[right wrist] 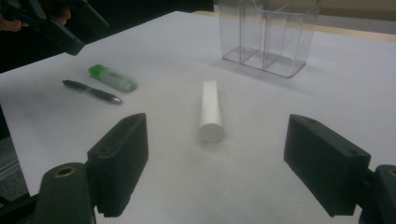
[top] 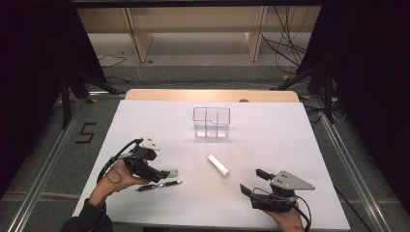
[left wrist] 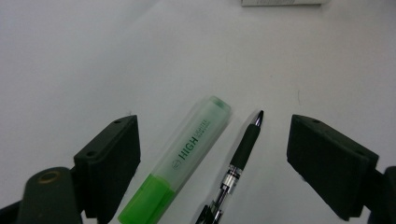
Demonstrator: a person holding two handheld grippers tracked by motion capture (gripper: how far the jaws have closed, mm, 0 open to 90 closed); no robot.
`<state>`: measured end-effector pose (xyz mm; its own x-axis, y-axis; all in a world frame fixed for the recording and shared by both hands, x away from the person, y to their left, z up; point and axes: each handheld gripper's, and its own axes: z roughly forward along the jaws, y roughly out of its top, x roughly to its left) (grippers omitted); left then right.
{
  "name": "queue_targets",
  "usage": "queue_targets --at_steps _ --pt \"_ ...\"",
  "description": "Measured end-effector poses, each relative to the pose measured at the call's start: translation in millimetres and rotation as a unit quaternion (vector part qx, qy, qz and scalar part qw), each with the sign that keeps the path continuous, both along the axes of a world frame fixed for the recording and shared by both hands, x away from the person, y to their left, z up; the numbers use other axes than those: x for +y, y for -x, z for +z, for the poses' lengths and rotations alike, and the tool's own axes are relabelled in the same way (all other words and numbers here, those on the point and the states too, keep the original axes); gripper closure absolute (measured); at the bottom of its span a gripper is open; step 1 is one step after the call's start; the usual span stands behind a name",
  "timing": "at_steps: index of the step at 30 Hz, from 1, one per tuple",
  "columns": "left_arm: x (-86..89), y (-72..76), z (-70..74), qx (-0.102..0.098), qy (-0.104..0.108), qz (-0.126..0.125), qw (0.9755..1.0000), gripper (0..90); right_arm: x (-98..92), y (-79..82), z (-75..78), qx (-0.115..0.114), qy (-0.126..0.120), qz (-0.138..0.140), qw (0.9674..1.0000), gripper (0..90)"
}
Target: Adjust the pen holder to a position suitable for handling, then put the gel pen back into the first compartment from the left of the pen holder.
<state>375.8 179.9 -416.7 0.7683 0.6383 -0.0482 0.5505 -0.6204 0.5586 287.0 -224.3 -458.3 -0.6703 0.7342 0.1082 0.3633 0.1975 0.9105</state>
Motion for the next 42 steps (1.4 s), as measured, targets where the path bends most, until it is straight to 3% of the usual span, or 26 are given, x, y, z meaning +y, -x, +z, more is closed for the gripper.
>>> queue_targets --at_steps 5,11,23,35,42 --pt "-2.0 3.0 -3.6 0.003 -0.016 -0.009 0.9998 17.6 -0.2 0.2 -0.1 0.000 0.000 0.000 1.0000 22.9" --pt "-3.6 7.4 -5.8 0.009 -0.048 -0.025 0.9985 18.2 0.3 1.0 0.2 -0.002 0.001 0.000 1.0000 22.9" --pt "-2.6 12.4 -6.3 0.026 -0.072 -0.056 0.9955 22.3 -0.6 0.5 -0.3 0.000 0.001 0.000 1.0000 22.9" --pt "-8.3 15.2 -15.6 0.044 -0.111 -0.095 0.9883 30.8 0.7 3.9 0.8 -0.005 0.006 0.001 1.0000 22.8" --pt "-9.3 15.3 -22.5 0.052 -0.133 -0.121 0.9824 43.6 1.7 4.3 0.9 -0.004 0.008 0.004 1.0000 22.8"
